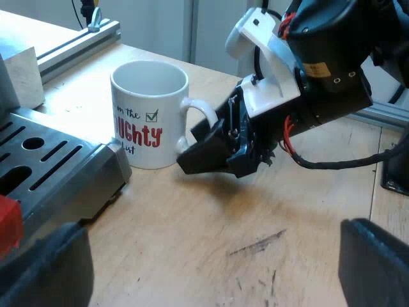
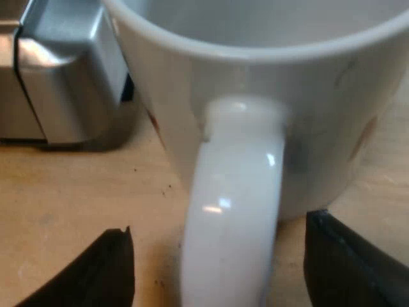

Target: Remove mug from coffee machine

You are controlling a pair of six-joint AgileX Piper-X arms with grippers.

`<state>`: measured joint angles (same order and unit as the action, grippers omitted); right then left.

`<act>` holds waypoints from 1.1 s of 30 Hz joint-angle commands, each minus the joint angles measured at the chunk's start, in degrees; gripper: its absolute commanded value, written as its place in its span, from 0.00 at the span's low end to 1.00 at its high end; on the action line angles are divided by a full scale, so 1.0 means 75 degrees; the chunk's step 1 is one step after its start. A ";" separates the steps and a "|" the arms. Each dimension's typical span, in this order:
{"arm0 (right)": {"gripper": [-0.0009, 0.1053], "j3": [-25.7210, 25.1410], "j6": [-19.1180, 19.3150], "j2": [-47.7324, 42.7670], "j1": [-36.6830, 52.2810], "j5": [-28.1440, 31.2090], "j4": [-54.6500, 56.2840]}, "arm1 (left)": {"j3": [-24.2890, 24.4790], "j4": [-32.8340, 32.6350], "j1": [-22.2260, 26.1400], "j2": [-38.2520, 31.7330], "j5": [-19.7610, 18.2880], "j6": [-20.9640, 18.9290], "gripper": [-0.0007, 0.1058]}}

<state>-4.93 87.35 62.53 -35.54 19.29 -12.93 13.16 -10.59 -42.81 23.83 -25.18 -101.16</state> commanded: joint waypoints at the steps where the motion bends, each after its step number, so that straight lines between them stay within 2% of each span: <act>1: 0.57 -0.0094 -0.0234 -0.0295 0.0033 -0.0428 0.0730 | -0.0001 0.0025 -0.0044 0.0011 0.0157 -0.0070 0.75; 6: 0.57 -0.0169 -0.0357 -0.0889 -0.0020 -0.0612 0.1724 | -0.0001 0.0025 -0.0044 0.0011 0.0152 -0.0070 0.75; 12: 0.57 -0.0643 -0.0357 -0.1965 -0.0017 -0.0612 0.4030 | -0.0001 0.0025 -0.0044 0.0011 0.0152 -0.0070 0.75; 16: 0.57 -0.1251 -0.0357 -0.2730 -0.0017 -0.0629 0.5805 | -0.0001 0.0039 -0.0044 0.0011 0.0152 -0.0070 0.75; 21: 0.57 -0.1932 -0.0357 -0.3451 -0.0017 -0.0629 0.7043 | -0.0001 0.0082 -0.0044 0.0011 0.0152 -0.0093 0.75; 24: 0.57 -0.2395 -0.0357 -0.3836 -0.0017 -0.0629 0.7712 | -0.0001 0.0082 -0.0044 0.0011 0.0152 -0.0574 0.75; 27: 0.57 -0.2637 -0.0357 -0.3975 -0.0017 -0.0629 0.8064 | -0.0001 0.0082 -0.0044 0.0011 0.0152 -0.0763 0.75; 28: 0.57 -0.3153 -0.0357 -0.4164 -0.0017 -0.0629 0.8739 | 0.0049 0.0082 -0.0044 0.0011 0.0152 -0.0762 0.75; 33: 0.57 -0.3899 -0.0357 -0.4354 -0.0017 -0.0629 0.9615 | 0.0496 0.0053 -0.0044 0.0011 0.0176 -0.0762 0.75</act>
<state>-33.13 84.54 30.48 -35.54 14.73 57.60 15.70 -10.70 -42.81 23.83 -24.53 -106.08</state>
